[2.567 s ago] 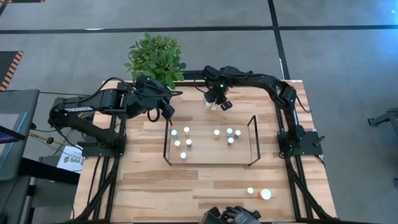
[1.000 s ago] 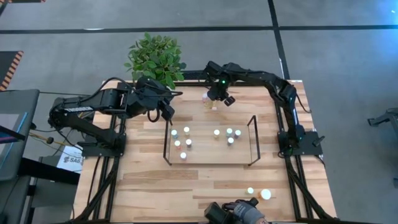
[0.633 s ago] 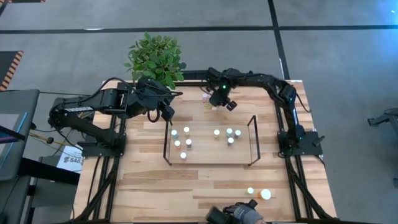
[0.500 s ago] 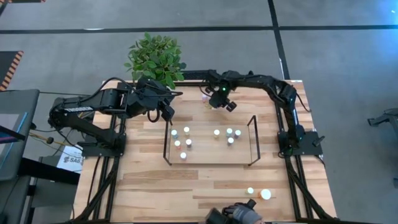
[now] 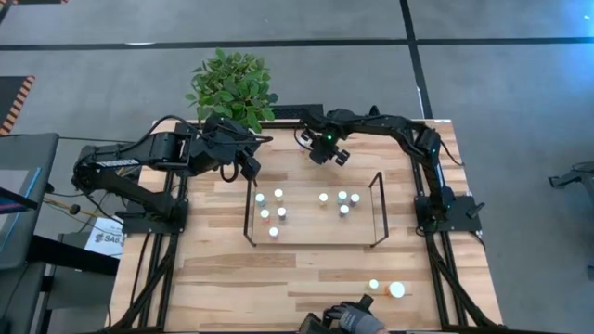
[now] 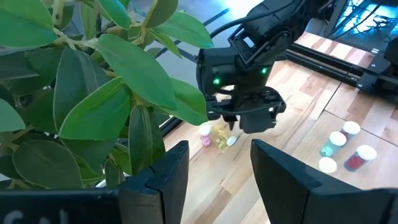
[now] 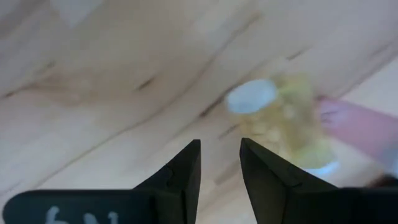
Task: Pick and place medicine bottles onto shelf by color
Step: Put the yellow pill bottle on the shelf
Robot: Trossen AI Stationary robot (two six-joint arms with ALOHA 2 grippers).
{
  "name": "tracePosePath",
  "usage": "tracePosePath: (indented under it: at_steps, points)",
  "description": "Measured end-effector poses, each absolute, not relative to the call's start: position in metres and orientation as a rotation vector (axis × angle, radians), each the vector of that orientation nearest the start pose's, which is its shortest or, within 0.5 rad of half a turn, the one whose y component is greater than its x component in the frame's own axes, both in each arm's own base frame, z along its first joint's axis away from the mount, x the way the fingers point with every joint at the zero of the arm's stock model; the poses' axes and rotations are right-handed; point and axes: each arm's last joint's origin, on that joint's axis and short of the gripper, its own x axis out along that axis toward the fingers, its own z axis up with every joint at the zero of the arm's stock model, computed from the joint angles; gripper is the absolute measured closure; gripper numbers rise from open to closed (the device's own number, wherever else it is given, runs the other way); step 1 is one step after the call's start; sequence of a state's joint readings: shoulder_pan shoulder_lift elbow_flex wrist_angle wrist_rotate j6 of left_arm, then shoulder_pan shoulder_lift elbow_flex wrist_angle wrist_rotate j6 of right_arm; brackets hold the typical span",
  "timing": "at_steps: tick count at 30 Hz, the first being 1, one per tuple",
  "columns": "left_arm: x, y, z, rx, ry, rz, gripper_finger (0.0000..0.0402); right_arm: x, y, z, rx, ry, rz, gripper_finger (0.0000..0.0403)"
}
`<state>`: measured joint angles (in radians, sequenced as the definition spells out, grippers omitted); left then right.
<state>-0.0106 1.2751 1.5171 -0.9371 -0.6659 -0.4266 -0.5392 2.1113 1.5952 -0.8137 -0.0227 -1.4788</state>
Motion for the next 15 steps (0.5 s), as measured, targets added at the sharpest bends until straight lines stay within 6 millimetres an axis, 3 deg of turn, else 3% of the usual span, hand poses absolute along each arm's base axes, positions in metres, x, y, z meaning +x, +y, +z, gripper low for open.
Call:
tracePosePath:
  at_steps: [7,15]
  points:
    - [0.236,0.015,0.415,-0.162,0.518,0.756,0.0239,0.369,-0.223,0.17,-1.001,1.217,0.557,0.0267]
    - [0.236,0.015,0.415,-0.162,0.517,0.757,0.0239,0.367,-0.227,0.169,-0.982,1.175,0.576,0.0267]
